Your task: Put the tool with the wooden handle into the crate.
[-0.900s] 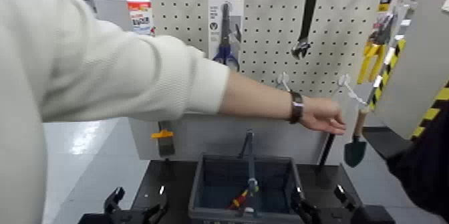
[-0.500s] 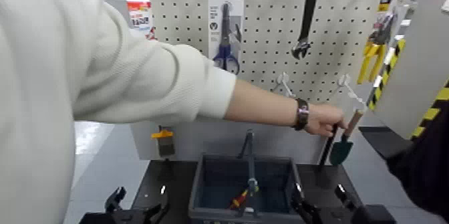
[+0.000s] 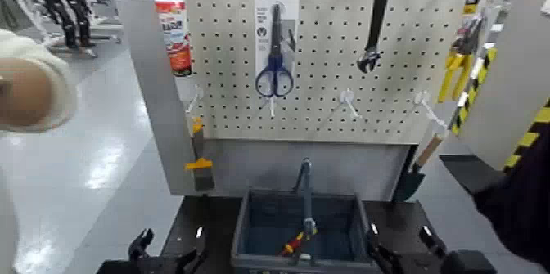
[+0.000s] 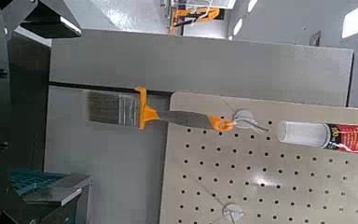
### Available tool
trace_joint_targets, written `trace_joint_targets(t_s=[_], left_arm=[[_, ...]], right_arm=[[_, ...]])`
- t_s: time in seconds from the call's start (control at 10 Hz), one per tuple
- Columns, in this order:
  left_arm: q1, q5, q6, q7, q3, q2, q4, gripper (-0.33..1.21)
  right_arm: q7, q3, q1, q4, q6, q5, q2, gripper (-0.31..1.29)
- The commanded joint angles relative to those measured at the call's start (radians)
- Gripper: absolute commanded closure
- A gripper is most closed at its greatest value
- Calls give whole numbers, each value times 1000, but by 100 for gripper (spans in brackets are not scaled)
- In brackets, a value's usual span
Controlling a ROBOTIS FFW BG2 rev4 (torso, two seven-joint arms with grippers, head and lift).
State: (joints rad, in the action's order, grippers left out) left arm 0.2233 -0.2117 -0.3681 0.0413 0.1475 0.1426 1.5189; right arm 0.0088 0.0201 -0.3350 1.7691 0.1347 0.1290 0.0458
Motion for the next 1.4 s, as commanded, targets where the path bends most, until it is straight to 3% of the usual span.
trace_joint_targets(t_s=[0.1,0.3,0.5,0.6,1.2,1.4], left_arm=[[1,0,0,0,-2,0,1,11],[1,0,0,0,-2,0,0,11],[2,-2,-2,0,-3,0,0,11],[2,-2,-2,0,-3,0,0,11],[2,-2,-5,0,-5,0,1,11],[1,-3,-5,0,-5,-2,1,11]], right_arm=[[161,-111,4,52,-101,-17,-20,14],[276,-206,22,92,-181,-66,-29,14],[329,-269,47,131,-253,-115,-15,13],[353,-286,63,136,-276,-118,3,13],[490,-353,169,55,-320,-78,118,13],[542,-353,226,-10,-328,-43,163,13]])
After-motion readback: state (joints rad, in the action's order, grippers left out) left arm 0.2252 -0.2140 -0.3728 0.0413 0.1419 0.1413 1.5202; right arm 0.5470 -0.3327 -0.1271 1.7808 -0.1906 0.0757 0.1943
